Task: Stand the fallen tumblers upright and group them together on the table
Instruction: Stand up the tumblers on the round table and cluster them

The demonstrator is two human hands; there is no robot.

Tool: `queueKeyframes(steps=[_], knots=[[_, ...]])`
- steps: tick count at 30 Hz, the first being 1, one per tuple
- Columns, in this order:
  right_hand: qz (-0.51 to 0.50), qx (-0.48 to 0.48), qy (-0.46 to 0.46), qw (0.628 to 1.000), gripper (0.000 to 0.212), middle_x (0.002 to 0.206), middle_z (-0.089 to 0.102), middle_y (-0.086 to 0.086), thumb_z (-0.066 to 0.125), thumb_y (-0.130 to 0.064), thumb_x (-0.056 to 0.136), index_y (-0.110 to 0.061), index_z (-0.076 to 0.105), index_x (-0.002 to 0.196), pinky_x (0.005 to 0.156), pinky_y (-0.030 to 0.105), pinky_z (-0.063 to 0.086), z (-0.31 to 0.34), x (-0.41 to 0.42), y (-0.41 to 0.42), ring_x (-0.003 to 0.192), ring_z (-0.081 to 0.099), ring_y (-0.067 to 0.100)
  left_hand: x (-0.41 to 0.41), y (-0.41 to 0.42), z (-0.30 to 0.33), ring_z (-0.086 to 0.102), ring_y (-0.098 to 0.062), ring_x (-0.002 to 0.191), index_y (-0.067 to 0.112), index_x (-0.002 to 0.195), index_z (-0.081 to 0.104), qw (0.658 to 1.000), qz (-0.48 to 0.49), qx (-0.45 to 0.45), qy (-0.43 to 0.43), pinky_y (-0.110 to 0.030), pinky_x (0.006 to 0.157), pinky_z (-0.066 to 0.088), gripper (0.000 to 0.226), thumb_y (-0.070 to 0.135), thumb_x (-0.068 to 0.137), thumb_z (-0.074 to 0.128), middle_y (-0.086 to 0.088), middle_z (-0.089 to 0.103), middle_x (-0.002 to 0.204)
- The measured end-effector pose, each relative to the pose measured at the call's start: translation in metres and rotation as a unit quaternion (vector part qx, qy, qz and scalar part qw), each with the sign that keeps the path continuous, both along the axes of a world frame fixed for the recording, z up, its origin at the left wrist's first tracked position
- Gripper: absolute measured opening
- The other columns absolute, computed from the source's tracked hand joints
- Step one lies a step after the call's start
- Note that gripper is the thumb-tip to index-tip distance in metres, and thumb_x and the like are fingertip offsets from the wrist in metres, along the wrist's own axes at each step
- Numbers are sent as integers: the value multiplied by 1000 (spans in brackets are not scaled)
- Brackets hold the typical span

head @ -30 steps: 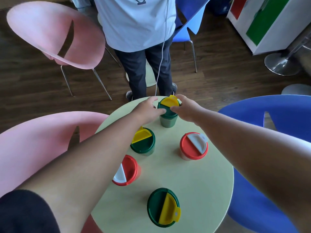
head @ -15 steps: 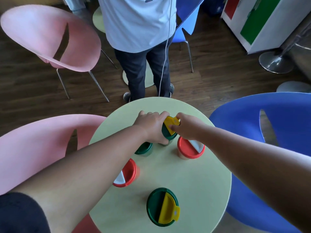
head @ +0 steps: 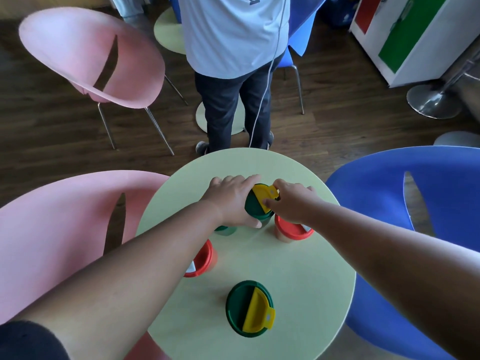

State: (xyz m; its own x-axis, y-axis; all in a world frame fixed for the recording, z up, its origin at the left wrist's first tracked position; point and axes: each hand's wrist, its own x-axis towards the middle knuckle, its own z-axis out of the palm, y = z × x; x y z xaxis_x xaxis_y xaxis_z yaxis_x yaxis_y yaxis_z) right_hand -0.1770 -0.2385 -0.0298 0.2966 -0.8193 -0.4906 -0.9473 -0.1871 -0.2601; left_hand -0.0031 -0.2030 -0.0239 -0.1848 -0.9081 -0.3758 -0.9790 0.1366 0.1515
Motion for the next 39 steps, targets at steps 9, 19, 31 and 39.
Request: queueKeyframes(steps=[9,19,31,39], knots=[[96,-153,-114,977,55,138,50,4,59,-40,89,-21,45,138,106,40,34,22,-15,36,131,39,28,72,94,3,59,-25,109,20,114,66,964,149,-177,131,-37,91,48,49,51,76,63,1,64,115],[269,106,-55,956,93,135,44,-5,67,-70,68,-30,31,144,95,40,48,15,-1,131,122,45,19,82,149,-4,18,-15,147,41,152,29,996,50,16,68,-35,115,26,97,57,71,79,10,21,160],[325,50,5,944,90,115,49,3,76,-50,60,-20,33,132,73,42,55,-1,2,144,99,53,26,61,152,-18,46,-19,120,40,139,39,985,124,-44,111,-38,91,51,85,67,62,62,6,43,126],[247,2,14,969,92,117,49,2,73,-54,57,-20,35,133,74,44,56,2,-18,104,99,54,26,28,145,-22,44,-19,122,39,139,38,988,99,-59,104,-40,86,53,81,54,67,71,6,42,129]])
